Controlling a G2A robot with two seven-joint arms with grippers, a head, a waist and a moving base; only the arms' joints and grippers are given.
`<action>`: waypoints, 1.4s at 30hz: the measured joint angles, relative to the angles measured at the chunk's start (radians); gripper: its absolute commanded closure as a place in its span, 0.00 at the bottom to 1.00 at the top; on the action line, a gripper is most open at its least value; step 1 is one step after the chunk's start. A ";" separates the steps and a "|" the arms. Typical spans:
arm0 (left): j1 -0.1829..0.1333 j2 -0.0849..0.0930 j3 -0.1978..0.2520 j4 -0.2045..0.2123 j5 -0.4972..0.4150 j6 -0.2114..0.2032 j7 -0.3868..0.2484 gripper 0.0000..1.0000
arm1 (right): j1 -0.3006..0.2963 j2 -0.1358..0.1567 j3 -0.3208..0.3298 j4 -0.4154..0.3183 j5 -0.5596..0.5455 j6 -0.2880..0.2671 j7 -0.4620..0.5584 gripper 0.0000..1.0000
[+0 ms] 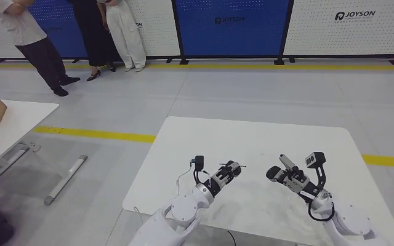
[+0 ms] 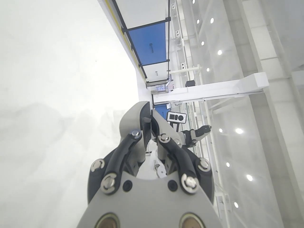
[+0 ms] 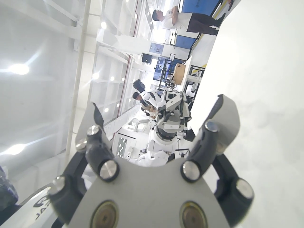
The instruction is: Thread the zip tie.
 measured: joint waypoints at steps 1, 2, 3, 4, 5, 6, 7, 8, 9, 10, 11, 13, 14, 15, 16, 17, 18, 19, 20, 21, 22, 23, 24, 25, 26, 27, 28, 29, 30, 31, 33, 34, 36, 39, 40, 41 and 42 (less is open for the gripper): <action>-0.002 -0.001 0.004 0.003 0.021 -0.023 0.020 1.00 | 0.000 0.000 0.000 0.000 0.000 0.000 0.000 0.00; -0.005 -0.002 0.008 0.006 0.050 -0.036 0.039 1.00 | 0.000 0.000 0.000 0.000 0.000 0.000 0.000 0.00; -0.008 -0.003 0.016 0.010 0.089 -0.044 0.061 1.00 | 0.000 0.000 0.000 0.000 0.000 0.000 0.000 0.00; -0.013 -0.004 0.030 0.018 0.148 -0.046 0.084 1.00 | 0.000 0.000 0.000 0.000 0.000 0.000 0.000 0.00; -0.016 -0.005 0.043 0.024 0.185 -0.042 0.088 1.00 | 0.000 0.000 0.000 0.000 0.000 0.000 0.000 0.00; -0.020 -0.006 0.054 0.030 0.212 -0.032 0.075 1.00 | 0.000 0.000 0.000 0.000 0.000 0.000 0.000 0.00; -0.021 -0.006 0.058 0.031 0.212 -0.028 0.062 1.00 | 0.000 0.000 0.000 0.000 0.000 0.000 0.000 0.00; -0.022 -0.007 0.059 0.031 0.206 -0.026 0.054 1.00 | 0.000 0.000 0.000 0.000 0.000 0.000 0.000 0.00; -0.022 -0.007 0.058 0.030 0.200 -0.025 0.052 1.00 | 0.000 0.000 0.000 0.000 0.000 0.000 0.000 0.00; -0.022 -0.007 0.058 0.030 0.198 -0.025 0.052 1.00 | 0.000 0.000 0.000 0.000 0.000 0.000 0.000 0.00; -0.021 -0.007 0.058 0.030 0.198 -0.026 0.053 1.00 | 0.000 0.000 0.000 0.000 0.000 0.000 0.000 0.00; -0.021 -0.007 0.058 0.030 0.198 -0.026 0.054 1.00 | 0.000 0.000 0.000 0.000 0.000 0.000 0.000 0.00; -0.021 -0.007 0.058 0.030 0.198 -0.026 0.054 1.00 | 0.000 0.000 0.000 0.000 0.000 0.000 0.000 0.00; -0.021 -0.007 0.058 0.030 0.198 -0.026 0.054 1.00 | 0.000 0.000 0.000 0.000 0.000 0.000 0.000 0.00; -0.021 -0.007 0.058 0.030 0.198 -0.026 0.054 1.00 | 0.000 0.000 0.000 0.000 0.000 0.000 0.000 0.00; -0.021 -0.007 0.058 0.030 0.199 -0.026 0.054 1.00 | 0.000 0.000 0.000 0.000 0.000 0.000 0.000 0.00; -0.021 -0.007 0.058 0.030 0.199 -0.026 0.054 1.00 | 0.000 0.000 0.000 0.000 0.000 0.000 0.000 0.00; -0.021 -0.007 0.058 0.030 0.198 -0.026 0.054 1.00 | 0.000 0.000 0.000 0.000 0.000 0.000 0.000 0.00; -0.021 -0.007 0.057 0.030 0.197 -0.026 0.053 1.00 | 0.000 0.000 0.000 0.000 0.000 0.000 0.000 0.00; -0.021 -0.007 0.054 0.028 0.193 -0.032 0.052 1.00 | 0.000 0.000 0.000 0.000 0.000 0.000 0.000 0.00; -0.020 -0.007 0.049 0.025 0.186 -0.040 0.054 1.00 | 0.000 0.000 0.000 0.000 0.000 0.000 0.000 0.00; -0.017 -0.007 0.043 0.022 0.171 -0.049 0.054 1.00 | 0.000 0.000 0.000 0.000 0.000 0.000 0.000 0.00; -0.015 -0.007 0.035 0.016 0.149 -0.059 0.053 1.00 | 0.000 0.000 0.000 0.000 0.000 0.000 0.000 0.00; -0.011 -0.006 0.021 0.005 0.120 -0.074 0.051 1.00 | 0.000 0.000 0.000 0.000 0.000 0.000 0.000 0.00; -0.006 -0.005 0.008 -0.007 0.103 -0.087 0.054 1.00 | 0.000 0.000 0.000 0.000 0.000 0.000 0.000 0.00; 0.001 -0.003 -0.005 -0.023 0.096 -0.102 0.061 1.00 | 0.000 0.000 0.000 0.000 0.000 0.000 0.000 0.00; 0.013 0.000 -0.021 -0.049 0.105 -0.120 0.070 1.00 | 0.000 0.000 0.000 0.000 0.000 0.000 0.000 0.00; 0.025 0.003 -0.031 -0.071 0.120 -0.132 0.074 1.00 | 0.000 0.000 0.000 0.000 0.000 0.000 0.000 0.00; 0.043 0.006 -0.045 -0.106 0.139 -0.144 0.079 1.00 | 0.000 0.000 0.000 0.000 0.000 0.000 0.000 0.00; 0.057 0.009 -0.055 -0.134 0.152 -0.150 0.081 1.00 | 0.000 0.000 0.000 0.000 0.000 0.000 0.000 0.00; 0.090 0.016 -0.079 -0.202 0.182 -0.160 0.079 1.00 | 0.000 0.000 0.000 0.000 0.000 0.000 0.000 0.00; 0.105 0.019 -0.089 -0.231 0.196 -0.163 0.076 1.00 | 0.000 0.000 0.000 0.000 0.000 0.000 0.000 0.00; 0.133 0.024 -0.107 -0.285 0.218 -0.168 0.067 1.00 | 0.000 0.000 0.000 0.000 0.000 0.000 0.000 0.00; 0.174 0.032 -0.138 -0.359 0.241 -0.178 0.050 1.00 | 0.000 0.000 0.000 0.000 0.000 0.000 0.000 0.00; 0.189 0.035 -0.147 -0.380 0.245 -0.183 0.044 1.00 | 0.000 0.000 0.000 0.000 0.000 0.000 0.000 0.00; 0.199 0.036 -0.154 -0.393 0.245 -0.185 0.037 1.00 | 0.000 0.000 0.000 0.000 0.000 0.000 0.000 0.00; 0.208 0.038 -0.159 -0.402 0.245 -0.186 0.032 1.00 | 0.000 0.000 0.000 0.000 0.000 0.000 0.000 0.00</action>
